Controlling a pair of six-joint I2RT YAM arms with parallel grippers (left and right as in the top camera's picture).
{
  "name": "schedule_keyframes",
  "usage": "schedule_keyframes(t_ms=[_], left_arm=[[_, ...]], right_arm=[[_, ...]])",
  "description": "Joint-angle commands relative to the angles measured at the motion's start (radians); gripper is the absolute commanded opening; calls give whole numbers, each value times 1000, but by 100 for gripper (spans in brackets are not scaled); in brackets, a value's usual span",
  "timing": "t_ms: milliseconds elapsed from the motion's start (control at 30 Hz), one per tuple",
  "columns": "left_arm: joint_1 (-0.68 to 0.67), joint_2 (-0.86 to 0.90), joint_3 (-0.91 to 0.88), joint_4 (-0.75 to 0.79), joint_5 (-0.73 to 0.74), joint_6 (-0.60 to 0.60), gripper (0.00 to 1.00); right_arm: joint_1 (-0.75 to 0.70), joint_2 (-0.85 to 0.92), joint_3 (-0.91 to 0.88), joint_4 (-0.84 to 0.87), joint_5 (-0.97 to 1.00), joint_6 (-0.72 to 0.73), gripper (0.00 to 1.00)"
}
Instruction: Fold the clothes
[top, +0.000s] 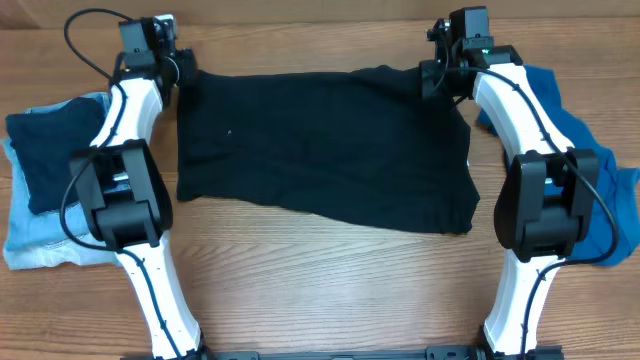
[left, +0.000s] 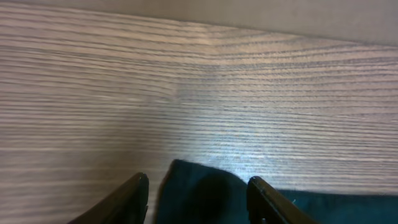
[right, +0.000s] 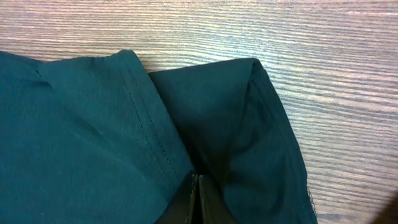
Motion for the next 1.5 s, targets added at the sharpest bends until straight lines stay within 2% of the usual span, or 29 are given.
schedule_keyframes(t_ms=[0,267,333,400,467,567,667,1000,1233,1467], left_arm=[[8,58,8,31,44,18,52],[21,110,8,39,80,19,47],[21,110,9,39,108,19,30],[21,110,9,27,109,19,25],[21,110,9,17,114,19,5],[24,102,24,-17,173,18,4],[35,42,63,-121,168,19,4],[64,-154,68,-389,165,-11,4],[61,-163,68,-602,123,15,4],[61,-163,68,-660,84,42,4]], right_arm=[[0,-59,13,1,-2,-1,4],[0,-59,13,-9,-1,-1,4],[0,-59,13,-11,-2,-1,4],[0,-59,13,-18,-1,-1,4],[0,-59,13,-22,-1,-1,4],[0,-59,13,-22,26,-1,4],[-2,-59,13,-25,89,7,4],[-2,-126,13,-34,116,37,4],[-2,-137,13,-165,247,36,4],[-3,-137,13,-270,386,56,4]])
